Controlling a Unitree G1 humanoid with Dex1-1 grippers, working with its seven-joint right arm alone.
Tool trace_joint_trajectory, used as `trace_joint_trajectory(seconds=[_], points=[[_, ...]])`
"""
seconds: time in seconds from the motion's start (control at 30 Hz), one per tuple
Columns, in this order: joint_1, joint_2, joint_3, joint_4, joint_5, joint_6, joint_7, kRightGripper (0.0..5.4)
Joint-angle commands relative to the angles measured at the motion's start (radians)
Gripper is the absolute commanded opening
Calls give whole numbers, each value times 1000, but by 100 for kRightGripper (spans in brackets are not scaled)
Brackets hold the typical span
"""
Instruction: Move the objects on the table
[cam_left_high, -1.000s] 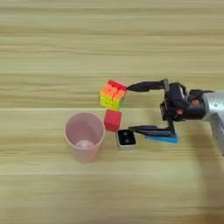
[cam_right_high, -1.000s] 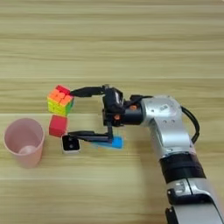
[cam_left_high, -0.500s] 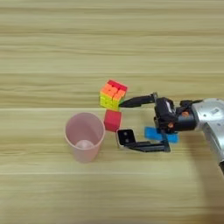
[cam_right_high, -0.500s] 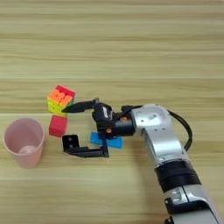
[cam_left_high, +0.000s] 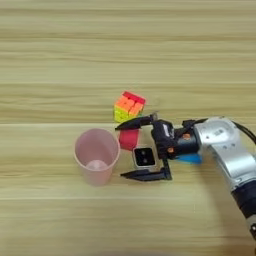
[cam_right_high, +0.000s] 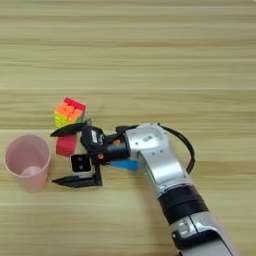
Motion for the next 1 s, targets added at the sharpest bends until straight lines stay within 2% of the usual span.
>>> trace_joint_trajectory(seconds=[0.03,0.17,0.4,1.0], points=[[-57,2,9,-34,-13,-8,-48,539],[-69,14,23,-21,-25,-6,-62,539],[-100,66,54,5,-58,10,-116,539],[-121,129,116,35,-103,8,-150,539]])
